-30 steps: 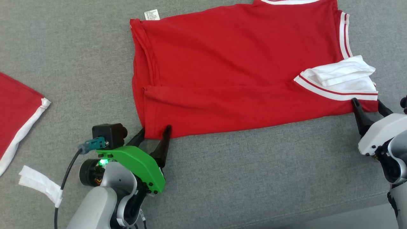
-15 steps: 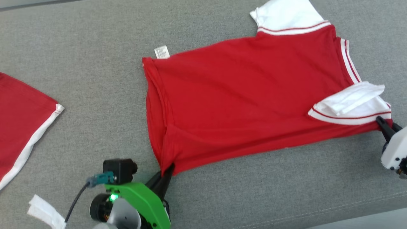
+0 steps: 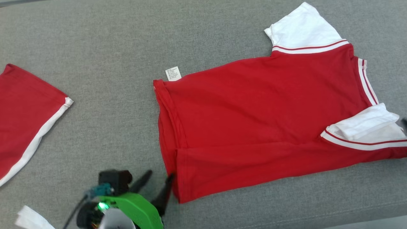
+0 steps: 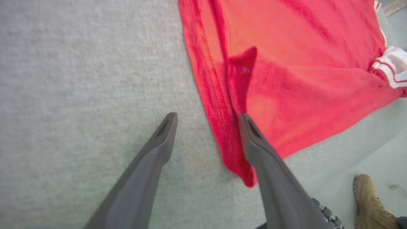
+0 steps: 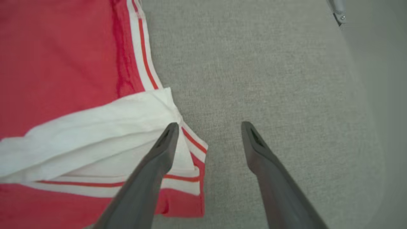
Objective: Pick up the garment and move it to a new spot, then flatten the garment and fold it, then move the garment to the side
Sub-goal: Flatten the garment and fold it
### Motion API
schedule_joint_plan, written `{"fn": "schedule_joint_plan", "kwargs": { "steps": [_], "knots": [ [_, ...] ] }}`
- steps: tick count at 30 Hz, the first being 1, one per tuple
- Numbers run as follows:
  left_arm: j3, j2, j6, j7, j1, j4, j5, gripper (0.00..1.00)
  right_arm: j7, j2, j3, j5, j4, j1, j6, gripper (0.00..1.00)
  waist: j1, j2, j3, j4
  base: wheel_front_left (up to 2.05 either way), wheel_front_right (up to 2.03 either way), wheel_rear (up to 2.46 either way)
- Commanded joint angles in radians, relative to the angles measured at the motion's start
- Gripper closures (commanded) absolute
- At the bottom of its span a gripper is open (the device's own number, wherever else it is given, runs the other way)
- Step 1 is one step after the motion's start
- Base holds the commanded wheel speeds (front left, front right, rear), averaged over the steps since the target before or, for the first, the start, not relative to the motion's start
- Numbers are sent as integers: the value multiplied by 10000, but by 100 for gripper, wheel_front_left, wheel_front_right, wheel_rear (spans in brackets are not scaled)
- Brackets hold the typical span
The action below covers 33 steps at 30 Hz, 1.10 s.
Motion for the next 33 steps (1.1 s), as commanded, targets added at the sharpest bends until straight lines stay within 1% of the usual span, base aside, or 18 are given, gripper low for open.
{"fn": "schedule_joint_plan", "kwargs": {
  "steps": [1,4,6,8,10,13,16,18,21,25,30,31,32,33],
  "knots": [
    [211,286,92,95,-739,-186,350,0,23,-161,-211,19,-386,-591,-11,0,0,0,526,151,0,0,0],
    [462,513,117,401,-2030,-357,749,0,173,-495,-433,-80,-1030,-1691,-12,0,0,0,1177,334,0,0,0],
    [501,400,43,623,-3143,-210,924,0,391,-536,-464,-308,-1130,-2685,-17,0,0,0,1690,497,0,0,0],
    [362,219,-51,787,-4392,84,1279,0,655,-684,-71,-748,-1156,-3806,-11,0,0,0,2295,666,0,0,0],
    [107,-142,-202,969,-5470,557,1450,0,882,-741,379,-1140,-943,-4942,-17,0,0,0,2871,892,0,0,0],
    [-199,-518,-432,973,-6728,1394,1743,0,947,-491,1240,-1648,-265,-6501,-17,0,0,0,3363,1152,0,0,0],
    [-449,-836,-623,901,-7300,1909,1847,0,740,-327,2001,-2138,612,-7660,-18,0,0,0,3532,1284,0,0,0],
    [-583,-901,-754,926,-7542,2079,1904,0,585,-94,2354,-2272,1320,-8184,-17,0,0,0,3587,1392,0,0,0],
    [-828,-891,-939,1055,-7671,2146,1969,0,224,45,2750,-2418,2248,-8844,-17,0,0,0,3634,1515,0,0,0],
    [-1005,-899,-1044,1226,-7619,2079,1881,0,-173,306,3137,-2377,3300,-9225,-12,0,0,0,3580,1592,0,0,0],
    [-1147,-814,-1093,1464,-7482,1948,1782,0,-336,540,3580,-2151,4191,-9560,5,0,0,0,3527,1573,0,0,0],
    [-1170,-797,-1100,1511,-7476,1945,1763,12,-381,561,3679,-2128,4316,-9647,5,31,0,0,3531,1556,0,0,0],
    [-1186,-793,-1107,1521,-7490,1943,1758,58,-358,588,3796,-2099,4413,-9701,5,89,0,0,3532,1536,0,0,0],
    [-1213,-803,-1137,1515,-7501,1944,1720,95,-388,622,3921,-2020,4519,-9722,6,100,0,0,3524,1512,0,0,0]
  ]
}}
